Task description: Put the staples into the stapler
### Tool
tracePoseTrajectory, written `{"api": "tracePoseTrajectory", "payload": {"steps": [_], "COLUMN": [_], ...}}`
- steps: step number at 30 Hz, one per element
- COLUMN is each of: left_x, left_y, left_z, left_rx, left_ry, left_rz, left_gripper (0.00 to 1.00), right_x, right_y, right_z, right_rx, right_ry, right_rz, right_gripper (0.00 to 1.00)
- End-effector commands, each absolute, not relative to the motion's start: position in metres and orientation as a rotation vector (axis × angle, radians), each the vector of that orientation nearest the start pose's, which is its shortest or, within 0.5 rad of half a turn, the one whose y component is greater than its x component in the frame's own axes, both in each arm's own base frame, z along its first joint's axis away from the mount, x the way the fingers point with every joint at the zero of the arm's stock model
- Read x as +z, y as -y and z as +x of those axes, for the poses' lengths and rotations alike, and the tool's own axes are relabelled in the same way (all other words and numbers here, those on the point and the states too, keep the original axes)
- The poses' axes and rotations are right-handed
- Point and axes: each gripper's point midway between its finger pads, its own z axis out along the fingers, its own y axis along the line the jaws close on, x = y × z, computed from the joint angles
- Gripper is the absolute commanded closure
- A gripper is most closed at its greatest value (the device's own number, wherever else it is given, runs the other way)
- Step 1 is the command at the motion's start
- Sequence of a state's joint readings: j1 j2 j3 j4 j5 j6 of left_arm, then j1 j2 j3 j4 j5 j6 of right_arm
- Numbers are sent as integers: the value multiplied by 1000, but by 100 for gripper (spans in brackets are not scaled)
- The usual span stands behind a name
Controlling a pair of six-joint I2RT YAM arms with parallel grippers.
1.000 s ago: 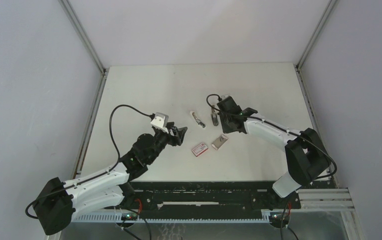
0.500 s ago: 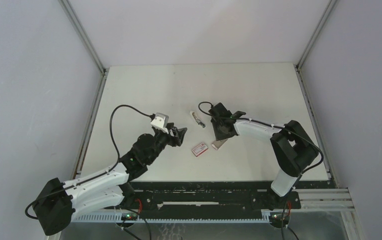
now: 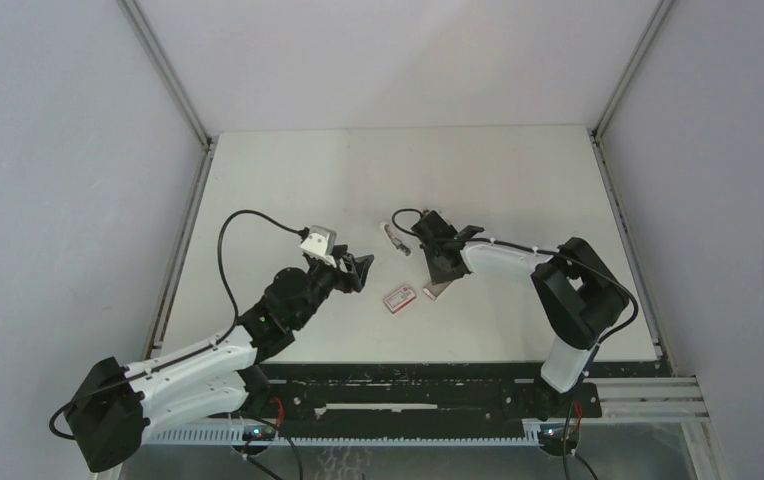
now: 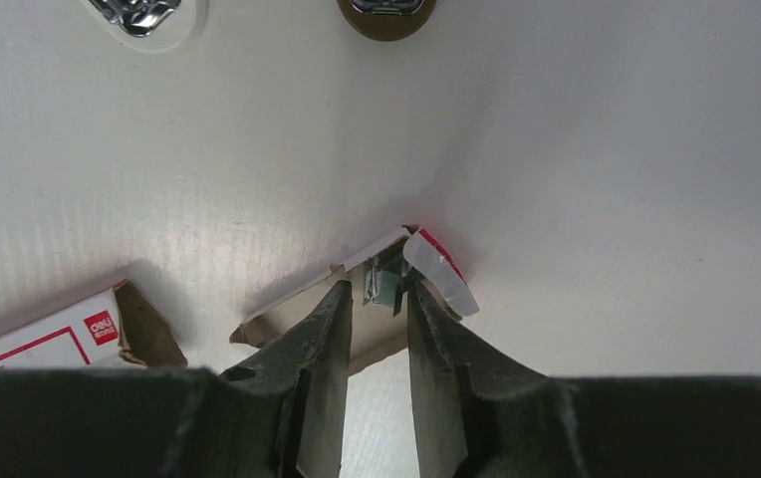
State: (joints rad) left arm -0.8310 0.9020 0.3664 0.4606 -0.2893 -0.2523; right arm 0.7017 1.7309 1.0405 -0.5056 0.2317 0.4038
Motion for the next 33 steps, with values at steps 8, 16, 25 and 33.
{"api": "tracePoseTrajectory", "payload": {"steps": [8, 16, 25, 33], "left_x": [191, 192, 214, 262], "left_y": [219, 217, 217, 236], "left_z": [258, 259, 251, 212], "left_rx": [-589, -582, -690, -1138], "left_ry": [-1634, -1631, -1582, -1468], "left_rz": [230, 225, 160, 40], "left_gripper": [31, 31, 30, 22], "right_x": [12, 30, 86, 173], "right_y": [-202, -205, -229, -261], "right_z": [284, 285, 275, 256], "right_rx": [-64, -32, 285, 874], "right_ry": [-2655, -2621, -2554, -2320], "right_rz": [-326, -314, -334, -357], "right_gripper": [80, 85, 87, 86]}}
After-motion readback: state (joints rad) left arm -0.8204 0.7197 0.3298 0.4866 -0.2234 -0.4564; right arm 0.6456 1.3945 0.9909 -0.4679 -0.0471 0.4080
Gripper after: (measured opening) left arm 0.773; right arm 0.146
